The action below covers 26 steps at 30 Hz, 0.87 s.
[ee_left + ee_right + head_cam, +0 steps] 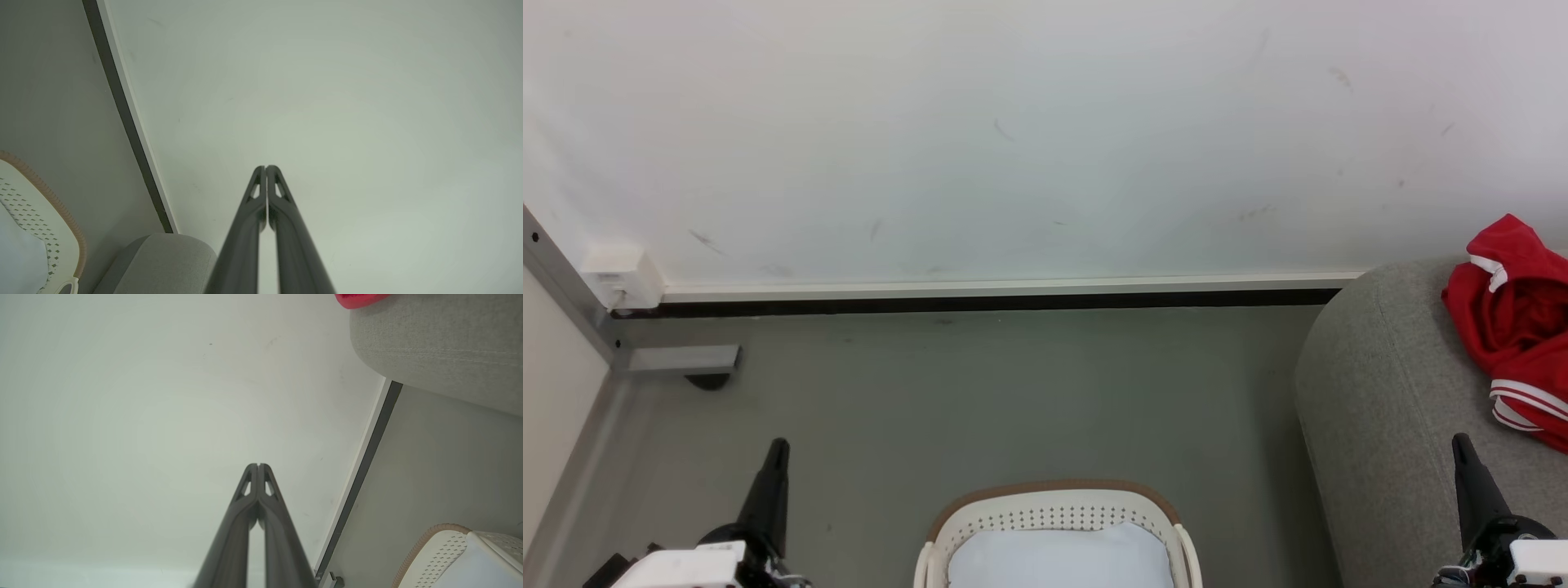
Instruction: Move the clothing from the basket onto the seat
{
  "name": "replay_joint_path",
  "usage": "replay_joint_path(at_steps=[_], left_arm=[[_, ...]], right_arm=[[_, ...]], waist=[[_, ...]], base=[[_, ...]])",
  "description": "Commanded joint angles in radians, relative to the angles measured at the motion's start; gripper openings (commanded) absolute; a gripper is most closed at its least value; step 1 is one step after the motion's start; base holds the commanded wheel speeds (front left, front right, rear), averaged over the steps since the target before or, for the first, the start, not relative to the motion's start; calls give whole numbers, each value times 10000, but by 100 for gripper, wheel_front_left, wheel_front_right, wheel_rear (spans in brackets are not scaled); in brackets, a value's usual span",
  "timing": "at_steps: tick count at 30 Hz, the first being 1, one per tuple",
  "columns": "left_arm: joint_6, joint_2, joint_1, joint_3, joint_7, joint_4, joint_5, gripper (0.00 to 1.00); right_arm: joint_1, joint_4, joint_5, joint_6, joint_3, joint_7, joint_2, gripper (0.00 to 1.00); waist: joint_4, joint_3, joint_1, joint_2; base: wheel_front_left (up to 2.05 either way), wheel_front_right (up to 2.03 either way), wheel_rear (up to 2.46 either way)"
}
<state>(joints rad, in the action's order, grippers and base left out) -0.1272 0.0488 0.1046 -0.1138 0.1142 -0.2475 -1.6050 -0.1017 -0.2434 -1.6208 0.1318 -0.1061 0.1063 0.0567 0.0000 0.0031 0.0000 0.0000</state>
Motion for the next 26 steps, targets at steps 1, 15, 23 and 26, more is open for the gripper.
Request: replay_joint_path(at_steps=[1,15,23,26], left_arm=[[-65,21,87,-18,36,36,-143,0],[-65,21,87,-17,35,37,-143,0],[-65,21,86,-16,35,38,-144,0],[-65,21,86,-16,35,38,-144,0]], right_arm=[[-115,-20,41,-21,-41,47,-21,0],[-117,-21,60,-21,-58,44,-32,0],[-118,-22,69,-21,-67,52,-35,0],[-118,-22,64,-21,-68,54,-36,0]], waist=[[0,0,0,0],[0,0,0,0],[0,0,0,0],[0,0,0,0]], base=[[0,0,0],[0,0,0],[0,0,0],[0,0,0]])
